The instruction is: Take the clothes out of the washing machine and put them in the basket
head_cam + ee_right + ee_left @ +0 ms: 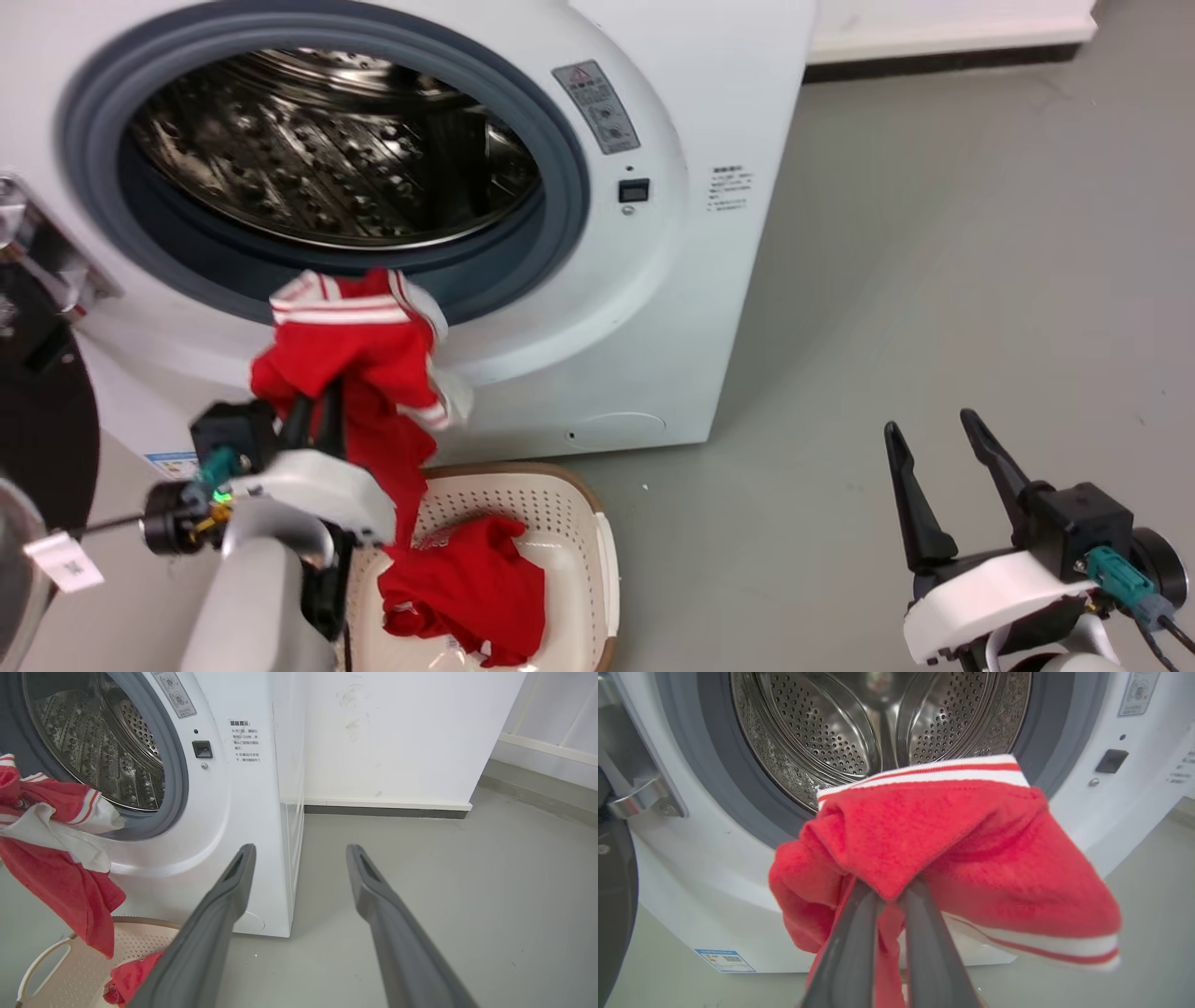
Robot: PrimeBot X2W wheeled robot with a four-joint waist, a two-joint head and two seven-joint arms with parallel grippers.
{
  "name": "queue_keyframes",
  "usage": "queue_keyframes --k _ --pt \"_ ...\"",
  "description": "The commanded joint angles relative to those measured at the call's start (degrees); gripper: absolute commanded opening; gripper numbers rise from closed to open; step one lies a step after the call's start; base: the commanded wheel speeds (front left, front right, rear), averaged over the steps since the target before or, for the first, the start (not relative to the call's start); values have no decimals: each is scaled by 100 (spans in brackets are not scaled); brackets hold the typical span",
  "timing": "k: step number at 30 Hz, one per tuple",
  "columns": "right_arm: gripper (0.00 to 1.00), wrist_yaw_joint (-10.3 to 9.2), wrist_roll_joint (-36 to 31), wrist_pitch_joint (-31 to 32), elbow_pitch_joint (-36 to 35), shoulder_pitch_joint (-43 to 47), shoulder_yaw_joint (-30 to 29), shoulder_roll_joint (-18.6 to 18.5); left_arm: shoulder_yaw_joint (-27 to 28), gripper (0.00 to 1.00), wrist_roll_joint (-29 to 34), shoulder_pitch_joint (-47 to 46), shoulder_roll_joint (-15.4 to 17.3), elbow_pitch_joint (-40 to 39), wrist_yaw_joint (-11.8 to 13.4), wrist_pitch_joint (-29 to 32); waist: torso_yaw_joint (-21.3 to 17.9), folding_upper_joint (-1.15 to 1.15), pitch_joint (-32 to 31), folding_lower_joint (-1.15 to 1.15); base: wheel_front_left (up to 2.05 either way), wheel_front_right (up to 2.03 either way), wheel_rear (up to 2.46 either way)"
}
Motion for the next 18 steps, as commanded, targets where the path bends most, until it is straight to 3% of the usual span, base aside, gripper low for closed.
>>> queue_keyframes --k 1,11,18 --pt "100 -4 -16 21 -40 72 -12 10 -14 0 31 65 -23 -74 -1 -16 107 0 -110 1 0 0 0" --pt "100 -4 -62 148 -207 261 59 10 -371 0 -202 1214 -265 -319 160 22 272 0 -150 1 0 0 0" --pt "100 -4 -91 212 -405 -1 136 11 -650 0 -546 1249 -305 38 243 38 203 0 511 1 0 0 0"
